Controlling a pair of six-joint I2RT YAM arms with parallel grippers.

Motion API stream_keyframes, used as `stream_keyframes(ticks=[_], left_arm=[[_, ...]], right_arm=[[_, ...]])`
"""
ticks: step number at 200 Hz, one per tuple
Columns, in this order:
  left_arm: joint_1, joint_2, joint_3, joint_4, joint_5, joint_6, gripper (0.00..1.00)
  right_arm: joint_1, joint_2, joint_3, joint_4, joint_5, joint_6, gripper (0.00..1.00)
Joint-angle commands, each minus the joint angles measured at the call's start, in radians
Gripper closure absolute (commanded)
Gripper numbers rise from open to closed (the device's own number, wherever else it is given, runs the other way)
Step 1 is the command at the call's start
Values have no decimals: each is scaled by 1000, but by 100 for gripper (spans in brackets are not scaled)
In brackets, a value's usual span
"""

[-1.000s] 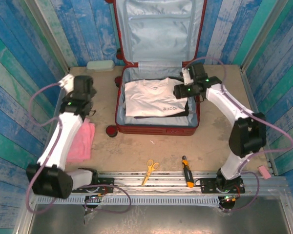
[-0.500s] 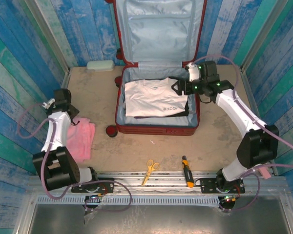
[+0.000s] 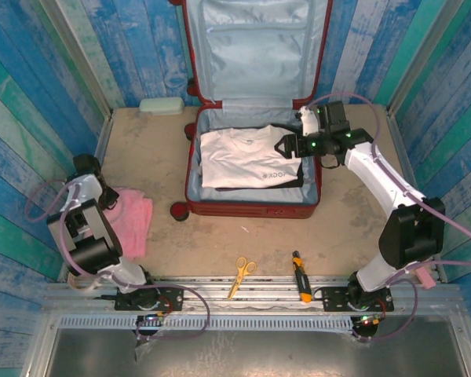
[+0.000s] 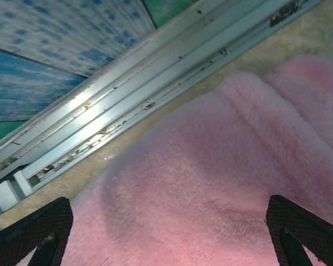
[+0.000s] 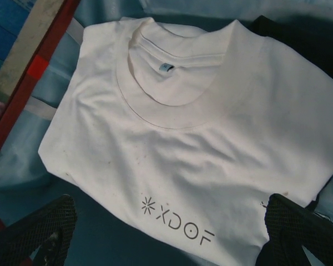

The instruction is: Pack the luggage

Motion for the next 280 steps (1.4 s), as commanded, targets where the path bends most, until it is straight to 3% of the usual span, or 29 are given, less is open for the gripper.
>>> stream_keyframes(ticks=[1,41,66,108,168,184,214,248,280], left_arm=[[18,81,33,12,29,51,6],[67,178,47,13,68,70,0],[81,251,62,0,66,59,9],[72,293,45,1,142,31,42],[-35,265,15,36,242,6,87],[-42,261,2,67,335,16,100],[-43,233,2,93,423,24,100],[-69,75,-35,160,517,35,100],[-226,-138,-51,222,561,66,100]], right_arm=[[-1,-17,9,-39,32,7,9],[0,0,12,-48,48,6,9],[-2,2,6,-47,55,2,9],[-19,-16,-10,-45,66,-4,9],[-37,-41,-25,-28,76,-6,10],[-37,-41,-27,-25,74,-9,10],[-37,-51,-37,-14,73,-9,10],[-37,-55,-41,2,75,1,10],[-36,-68,-76,81,26,14,11]])
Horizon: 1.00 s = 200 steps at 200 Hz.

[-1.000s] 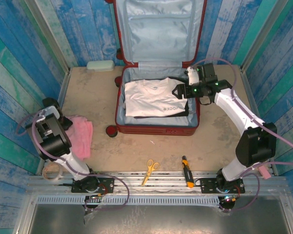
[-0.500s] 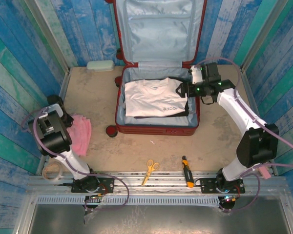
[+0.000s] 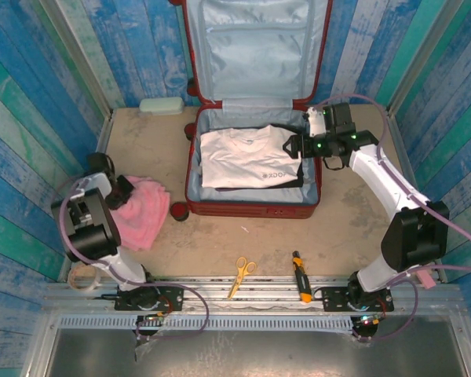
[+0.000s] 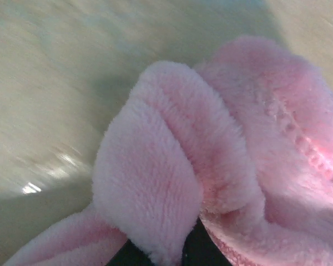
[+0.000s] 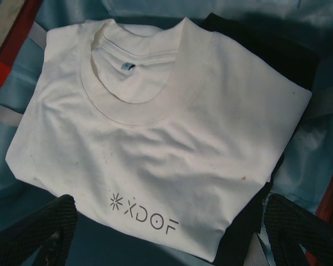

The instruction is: Pack the luggage

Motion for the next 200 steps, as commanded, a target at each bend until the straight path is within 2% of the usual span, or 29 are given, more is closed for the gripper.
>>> stream_keyframes(ticks=[1,27,55,78,94,121,160,184,200], left_arm=[[-121,-192,6,29,103,41,100],[-240,-279,77,-19,91,84,100],[-289,-367,161,-75,53,122,100],[-348,-435,270,-129,42,155,100],[-434,-439,365,-163,30,170,100],[-628,-378,537,-217,-25,166,100],[-885,-205,739,-210,-101,111,100],[-1013,-82,868,-221,-145,69,100],[-1066,-12,915,-209,-171,11,100]], right_arm=[[-3,-37,-40,74,-41,13,11],[2,-80,-134,222,-81,-14,12],[7,-160,-245,376,-75,-49,12],[10,-198,-278,432,-71,-80,12],[12,-207,-274,440,-61,-95,12],[14,-234,-273,448,-12,-97,12],[11,-335,-315,456,163,-78,11],[9,-428,-360,456,373,-39,11],[2,-487,-394,454,528,-12,11]])
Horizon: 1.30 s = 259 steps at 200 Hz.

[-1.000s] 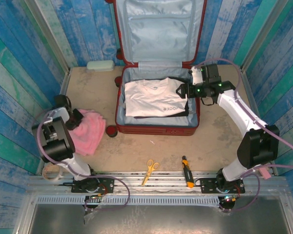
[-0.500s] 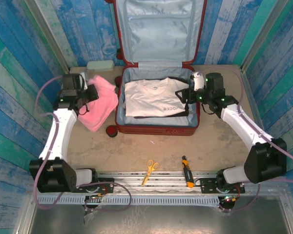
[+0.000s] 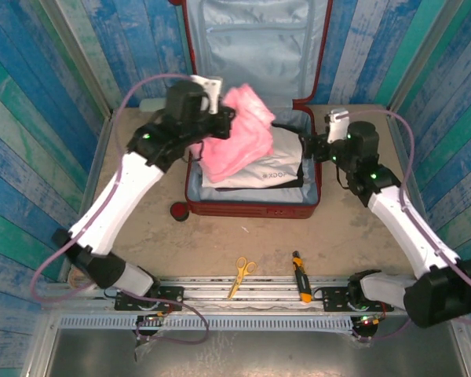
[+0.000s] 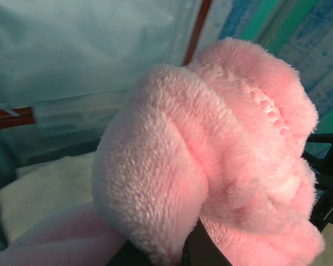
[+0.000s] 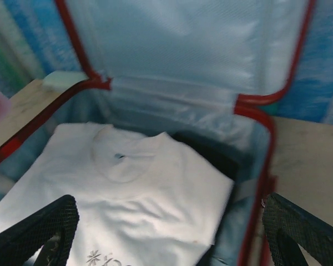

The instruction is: Pack the luggage

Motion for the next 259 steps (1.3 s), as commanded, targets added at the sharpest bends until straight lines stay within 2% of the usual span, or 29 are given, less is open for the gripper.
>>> stream_keyframes(ticks=[1,21,61,103,137,144,156,160,168,171,173,184,194,207,226,239,259], left_arm=[[-71,107,72,-7,-71,-87,100],[-80,175,75,14,-91,-189,100],[-80,281,69,24,-145,-271,100],[-71,434,138,-1,-131,-266,100],[4,612,296,-38,-4,-185,100],[20,662,362,-64,14,-154,88],[45,767,520,-165,9,-108,42],[52,802,585,-202,2,-91,33],[67,872,715,-278,-29,-62,20],[72,895,758,-304,-42,-54,6],[75,909,790,-318,-49,-48,1],[89,949,898,-363,-86,-17,6],[99,930,897,-353,-126,6,6],[99,846,805,-289,-178,45,6],[99,675,579,-148,-211,76,0],[101,572,439,-70,-190,65,10],[101,473,260,12,-106,2,33]], right_arm=[[-8,-80,-44,17,292,47,11],[-40,-134,-64,-14,382,74,11],[-117,-167,-72,-66,369,110,11],[-130,-127,-75,-70,331,115,11],[-131,-89,-69,-80,306,108,10],[-131,-81,-67,-83,302,100,9],[-132,-66,-56,-95,303,88,9],[-132,-61,-51,-101,302,84,9],[-132,-51,-37,-116,304,74,8],[-132,-46,-32,-121,305,72,7],[-132,-43,-29,-124,306,69,7],[-133,-29,-9,-135,301,52,7],[-133,-13,9,-142,280,36,7],[-134,15,38,-144,228,22,8],[-132,76,96,-143,68,4,13],[-120,136,157,-151,-34,9,18],[-68,247,267,-160,-121,10,28]])
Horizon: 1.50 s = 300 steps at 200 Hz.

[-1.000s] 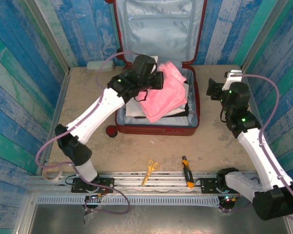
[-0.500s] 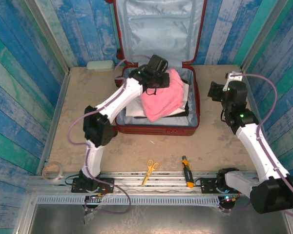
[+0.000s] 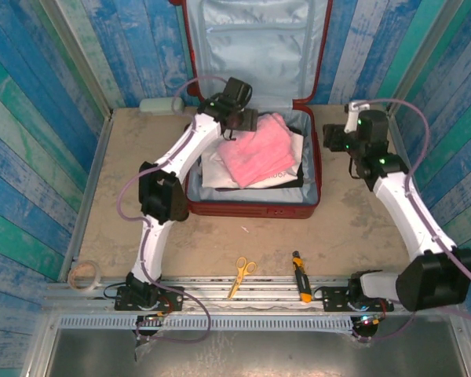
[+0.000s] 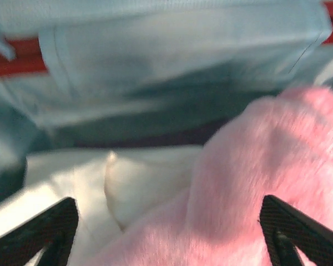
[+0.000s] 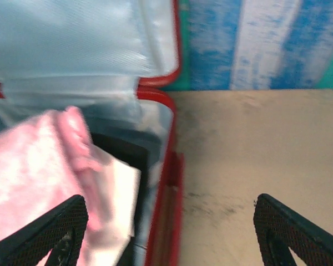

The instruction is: Pack the luggage

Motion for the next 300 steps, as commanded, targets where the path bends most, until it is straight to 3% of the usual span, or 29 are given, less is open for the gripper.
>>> stream_keyframes(ticks=[1,12,42,95,126,147,182,214,238,254,272,300], left_arm=[[-8,-229,-151,139,56,-28,34],[-8,-254,-238,175,88,-72,47],[-5,-256,-395,229,81,-150,63],[63,-244,-570,345,160,-249,74],[94,-229,-670,414,172,-278,76],[104,-218,-717,461,193,-287,76],[104,-230,-744,541,222,-263,66],[104,-324,-720,558,135,-197,29],[104,-449,-705,563,0,-140,10],[104,-547,-708,576,-64,-115,7],[104,-659,-739,588,-61,-114,8],[80,-857,-951,695,123,-139,15]], right_arm=[[51,104,116,-18,-187,-14,28],[89,178,198,-39,-231,-20,32],[175,409,429,-91,-315,-21,40],[202,733,614,-84,-305,-16,54],[196,816,586,-110,-129,-69,59],[184,835,531,-99,-85,-87,60],[177,806,465,-77,-47,-100,60],[163,743,483,-97,-29,-113,47],[121,657,529,-90,-93,-81,32],[84,602,555,-41,-142,-55,26],[46,558,581,43,-171,-53,20],[-4,598,727,81,-170,-125,17]])
